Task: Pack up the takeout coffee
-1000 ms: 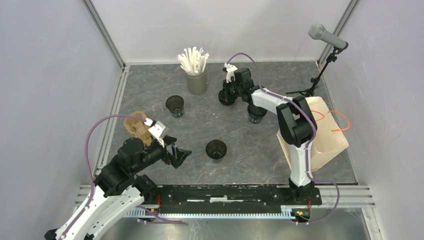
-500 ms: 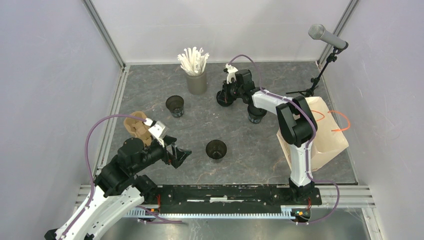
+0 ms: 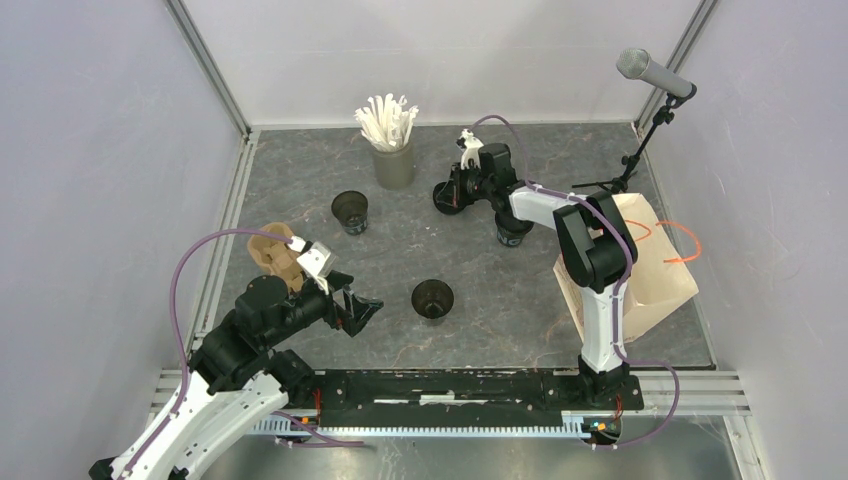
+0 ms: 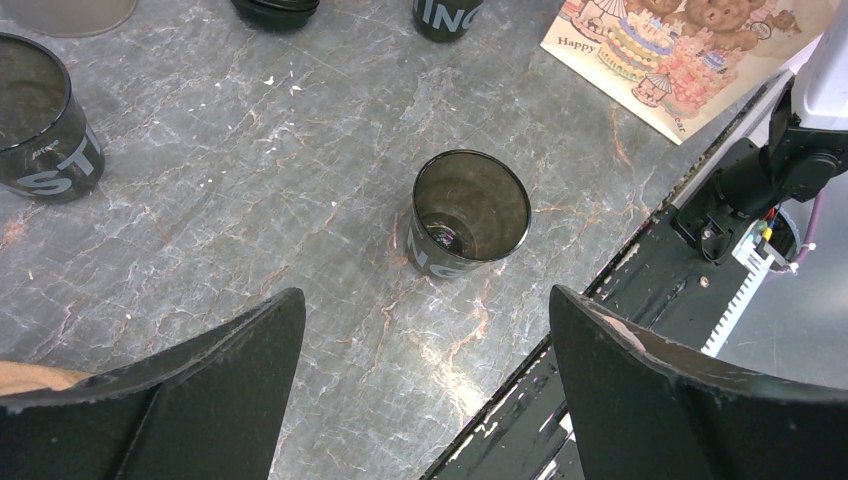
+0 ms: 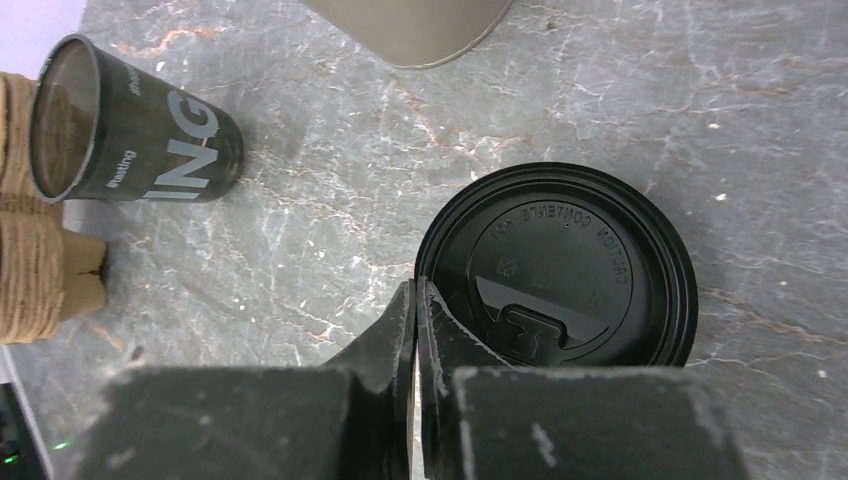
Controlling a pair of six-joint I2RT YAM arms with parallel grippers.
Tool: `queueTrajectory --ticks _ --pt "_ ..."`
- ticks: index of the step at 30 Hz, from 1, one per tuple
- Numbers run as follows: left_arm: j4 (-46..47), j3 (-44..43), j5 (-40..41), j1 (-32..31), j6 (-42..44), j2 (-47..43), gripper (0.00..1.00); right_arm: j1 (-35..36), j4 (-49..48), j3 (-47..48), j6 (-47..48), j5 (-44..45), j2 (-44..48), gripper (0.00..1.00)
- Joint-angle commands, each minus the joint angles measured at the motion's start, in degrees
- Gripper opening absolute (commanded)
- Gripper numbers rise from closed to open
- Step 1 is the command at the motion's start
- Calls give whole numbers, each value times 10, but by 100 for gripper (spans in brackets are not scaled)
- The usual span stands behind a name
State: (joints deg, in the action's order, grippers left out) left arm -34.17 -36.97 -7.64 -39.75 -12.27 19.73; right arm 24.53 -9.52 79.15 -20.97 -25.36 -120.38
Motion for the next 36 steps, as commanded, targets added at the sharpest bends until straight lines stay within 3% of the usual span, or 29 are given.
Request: queueTrajectory --ticks 1,2,5,13,23,36 --pt "13 -8 3 0 24 0 97 -7 -55 -6 -41 -39 13 7" --pt "13 -8 2 0 24 0 97 -8 -55 -6 -43 -40 13 8" --pt "13 -8 3 0 24 0 97 -7 -54 -6 -40 -42 12 0" --pt "14 -7 1 0 24 3 97 -7 -43 -7 -31 -25 18 0" --pt "14 -8 15 0 20 9 99 -10 -10 -22 17 18 99 0" --pt "16 -9 39 0 19 30 100 -10 19 -77 30 -41 215 0"
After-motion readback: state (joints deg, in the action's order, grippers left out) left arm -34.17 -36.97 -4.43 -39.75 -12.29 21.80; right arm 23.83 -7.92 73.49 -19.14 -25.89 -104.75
